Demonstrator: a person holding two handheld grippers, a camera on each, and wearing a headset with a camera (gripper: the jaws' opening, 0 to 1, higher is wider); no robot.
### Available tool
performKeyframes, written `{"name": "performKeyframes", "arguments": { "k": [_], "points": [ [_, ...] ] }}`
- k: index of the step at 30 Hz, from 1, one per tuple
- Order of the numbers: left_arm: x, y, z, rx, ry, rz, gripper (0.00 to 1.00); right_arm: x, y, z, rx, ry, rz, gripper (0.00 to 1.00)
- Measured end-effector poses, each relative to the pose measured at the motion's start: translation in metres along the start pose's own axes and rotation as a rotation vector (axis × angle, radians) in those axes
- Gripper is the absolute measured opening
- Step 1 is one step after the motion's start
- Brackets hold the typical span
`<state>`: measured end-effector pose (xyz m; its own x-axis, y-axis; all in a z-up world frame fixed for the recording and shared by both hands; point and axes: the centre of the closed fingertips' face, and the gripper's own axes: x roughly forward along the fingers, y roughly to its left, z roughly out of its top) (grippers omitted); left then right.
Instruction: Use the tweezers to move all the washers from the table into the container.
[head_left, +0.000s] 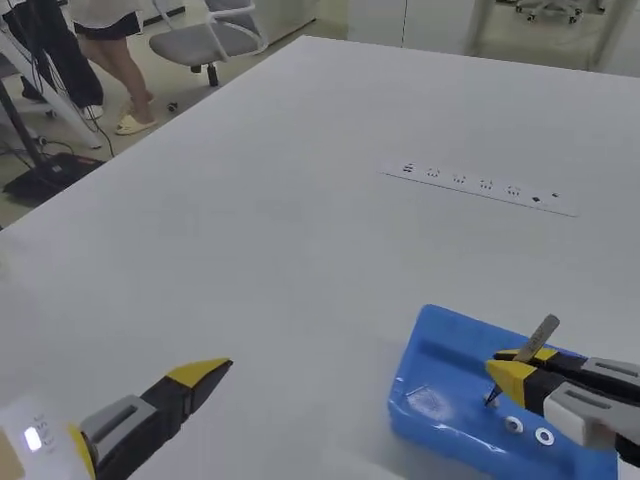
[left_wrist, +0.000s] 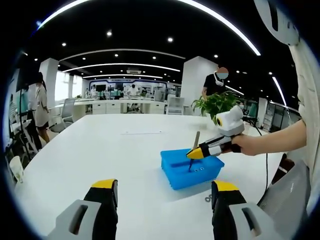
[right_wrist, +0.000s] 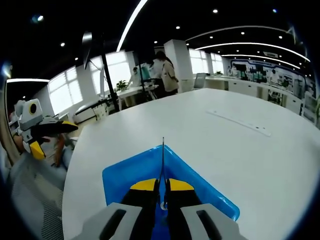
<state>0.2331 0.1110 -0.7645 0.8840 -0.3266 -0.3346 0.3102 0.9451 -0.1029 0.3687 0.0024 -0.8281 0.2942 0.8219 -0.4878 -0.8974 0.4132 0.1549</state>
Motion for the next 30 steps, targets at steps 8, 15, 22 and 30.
{"name": "performKeyframes", "arguments": {
  "k": [8,15,22,30],
  "points": [
    [0.001,-0.003,-0.001,0.003,0.007,-0.015,0.77,-0.001,0.002,-0.002,-0.003,-0.013,-0.002,0.03],
    [0.001,-0.002,0.0,-0.007,-0.001,-0.015,0.77,-0.009,0.005,0.007,-0.031,-0.06,-0.015,0.04],
    [0.0,0.0,0.002,-0.013,-0.01,-0.004,0.77,-0.027,0.007,0.033,-0.058,-0.122,-0.043,0.04],
    [-0.001,-0.002,0.002,-0.014,-0.006,-0.009,0.77,-0.051,0.021,0.049,-0.051,-0.172,-0.05,0.04]
  ]
}}
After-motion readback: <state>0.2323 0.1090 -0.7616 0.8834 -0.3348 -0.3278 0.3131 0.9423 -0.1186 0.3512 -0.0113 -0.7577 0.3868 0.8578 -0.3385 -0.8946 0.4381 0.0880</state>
